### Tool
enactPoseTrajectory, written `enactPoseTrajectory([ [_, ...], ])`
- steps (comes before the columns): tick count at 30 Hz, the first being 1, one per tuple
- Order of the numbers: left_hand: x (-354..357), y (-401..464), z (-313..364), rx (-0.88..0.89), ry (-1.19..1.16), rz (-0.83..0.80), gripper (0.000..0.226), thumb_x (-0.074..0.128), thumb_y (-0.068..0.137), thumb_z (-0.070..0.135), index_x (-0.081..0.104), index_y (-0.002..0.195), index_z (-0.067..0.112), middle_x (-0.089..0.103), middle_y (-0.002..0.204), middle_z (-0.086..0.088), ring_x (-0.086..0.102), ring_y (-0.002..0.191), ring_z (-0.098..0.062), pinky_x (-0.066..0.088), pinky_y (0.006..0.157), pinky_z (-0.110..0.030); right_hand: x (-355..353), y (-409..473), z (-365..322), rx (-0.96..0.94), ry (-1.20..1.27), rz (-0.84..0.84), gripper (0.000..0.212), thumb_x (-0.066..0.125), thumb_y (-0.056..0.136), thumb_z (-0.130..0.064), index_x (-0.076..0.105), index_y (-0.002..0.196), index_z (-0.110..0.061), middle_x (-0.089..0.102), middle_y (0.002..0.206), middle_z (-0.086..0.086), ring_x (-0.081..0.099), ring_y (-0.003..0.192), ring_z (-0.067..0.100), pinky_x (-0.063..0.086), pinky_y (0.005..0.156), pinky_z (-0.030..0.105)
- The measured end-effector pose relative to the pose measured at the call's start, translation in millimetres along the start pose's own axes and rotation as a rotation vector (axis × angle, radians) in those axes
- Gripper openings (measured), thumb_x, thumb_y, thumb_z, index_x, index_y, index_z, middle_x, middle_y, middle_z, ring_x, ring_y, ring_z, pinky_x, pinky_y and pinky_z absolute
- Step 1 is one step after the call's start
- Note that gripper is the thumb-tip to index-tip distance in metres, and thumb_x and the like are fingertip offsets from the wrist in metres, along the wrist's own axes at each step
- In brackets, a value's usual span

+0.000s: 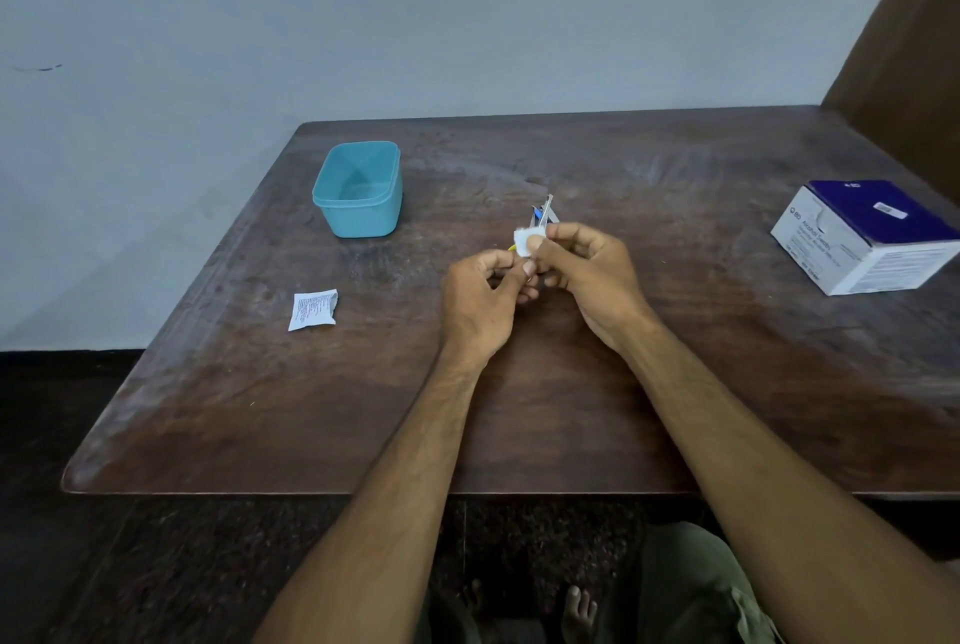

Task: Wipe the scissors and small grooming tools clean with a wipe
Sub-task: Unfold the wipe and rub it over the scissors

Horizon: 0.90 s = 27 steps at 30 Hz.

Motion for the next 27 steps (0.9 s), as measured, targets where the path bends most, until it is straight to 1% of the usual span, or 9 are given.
enactPoseTrajectory([
  [2, -0.3, 0.3, -0.8, -0.009, -0.007, 0.007, 0.011, 0.062, 0.09, 0.003, 0.07, 0.083, 0.006, 0.068, 0.069, -0.006, 0.063, 0.055, -0.007, 0.054, 0.057, -0.018, 3.0, 2.6, -2.1, 0.013, -0.002, 0.028, 0.018, 0.07, 0.088, -0.025, 0.069, 0.072, -0.017, 0.07, 0.078, 0.018, 0.058, 0.067, 0.021, 0.046, 0.057, 0.027],
  [4, -0.1, 0.3, -1.4, -0.011, -0.009, 0.008, 0.013, 0.062, 0.09, 0.003, 0.07, 0.083, 0.009, 0.069, 0.069, -0.006, 0.063, 0.056, -0.008, 0.054, 0.058, -0.019, 4.6, 4.8, -3.6, 0.024, -0.008, 0.051, 0.028, 0.065, 0.092, -0.03, 0.066, 0.072, -0.01, 0.069, 0.087, 0.031, 0.057, 0.068, 0.026, 0.044, 0.054, 0.026],
  [5, -0.3, 0.4, -1.8, -0.011, -0.007, 0.011, 0.014, 0.062, 0.09, 0.003, 0.07, 0.082, 0.011, 0.069, 0.069, -0.006, 0.064, 0.056, -0.008, 0.055, 0.059, -0.02, 4.7, 4.6, -4.0, 0.018, -0.006, 0.057, 0.029, 0.064, 0.093, -0.03, 0.066, 0.076, -0.007, 0.069, 0.087, 0.031, 0.057, 0.068, 0.026, 0.044, 0.054, 0.026],
  [9, -2.5, 1.0, -2.6, -0.002, 0.011, 0.026, 0.015, 0.064, 0.089, 0.006, 0.07, 0.08, 0.016, 0.07, 0.069, -0.003, 0.066, 0.058, -0.01, 0.053, 0.058, -0.02, -0.7, -2.5, -3.7, -0.059, 0.018, 0.084, 0.01, 0.066, 0.091, -0.016, 0.072, 0.087, -0.009, 0.07, 0.075, 0.007, 0.061, 0.064, 0.01, 0.047, 0.054, 0.019],
  [11, -2.4, 1.2, -3.2, -0.005, 0.01, 0.032, 0.015, 0.064, 0.089, 0.006, 0.07, 0.08, 0.016, 0.069, 0.068, -0.003, 0.066, 0.057, -0.01, 0.053, 0.057, -0.02, -6.1, -5.8, -3.7, -0.076, 0.045, 0.125, 0.004, 0.069, 0.088, -0.01, 0.072, 0.091, -0.01, 0.071, 0.072, 0.005, 0.063, 0.062, 0.008, 0.048, 0.053, 0.017],
  [17, -1.9, 1.1, -4.3, -0.026, -0.008, 0.045, 0.008, 0.064, 0.089, 0.005, 0.07, 0.086, 0.008, 0.069, 0.07, -0.004, 0.064, 0.056, -0.007, 0.053, 0.057, -0.019, -15.2, -6.1, -3.6, -0.082, 0.154, 0.234, 0.014, 0.072, 0.084, -0.003, 0.064, 0.092, -0.01, 0.07, 0.07, 0.002, 0.062, 0.054, 0.008, 0.046, 0.049, 0.018],
  [20, -1.8, 0.3, -3.9, -0.029, -0.014, 0.037, 0.011, 0.063, 0.089, 0.005, 0.07, 0.084, 0.013, 0.069, 0.067, 0.0, 0.064, 0.057, -0.007, 0.052, 0.057, -0.017, -23.8, -5.0, 0.5, -0.066, 0.203, 0.321, 0.01, 0.07, 0.085, -0.002, 0.064, 0.087, -0.011, 0.069, 0.068, 0.0, 0.063, 0.055, 0.005, 0.047, 0.049, 0.017],
  [24, -0.7, 0.0, -3.0, -0.026, 0.002, 0.028, 0.009, 0.063, 0.09, 0.006, 0.07, 0.086, 0.01, 0.069, 0.068, -0.001, 0.064, 0.057, -0.007, 0.052, 0.057, -0.018, -22.0, -4.8, -2.5, -0.106, 0.172, 0.311, 0.008, 0.07, 0.087, -0.006, 0.069, 0.089, -0.014, 0.071, 0.075, 0.0, 0.063, 0.06, 0.004, 0.047, 0.051, 0.017],
  [27, -0.4, -1.0, -1.2, -0.026, 0.013, 0.024, 0.01, 0.062, 0.09, 0.005, 0.07, 0.086, 0.009, 0.069, 0.07, -0.004, 0.064, 0.057, -0.008, 0.052, 0.058, -0.018, -18.8, -5.0, -5.3, -0.129, 0.17, 0.276, 0.009, 0.07, 0.087, -0.009, 0.071, 0.088, -0.018, 0.072, 0.073, -0.005, 0.063, 0.062, 0.005, 0.047, 0.052, 0.017],
])
Point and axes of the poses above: each hand's wrist, its own y-axis towards the middle knuckle, its own x-axis out of the palm, z = x × y, the point moved 9 cm from there along y, towards the middle knuckle
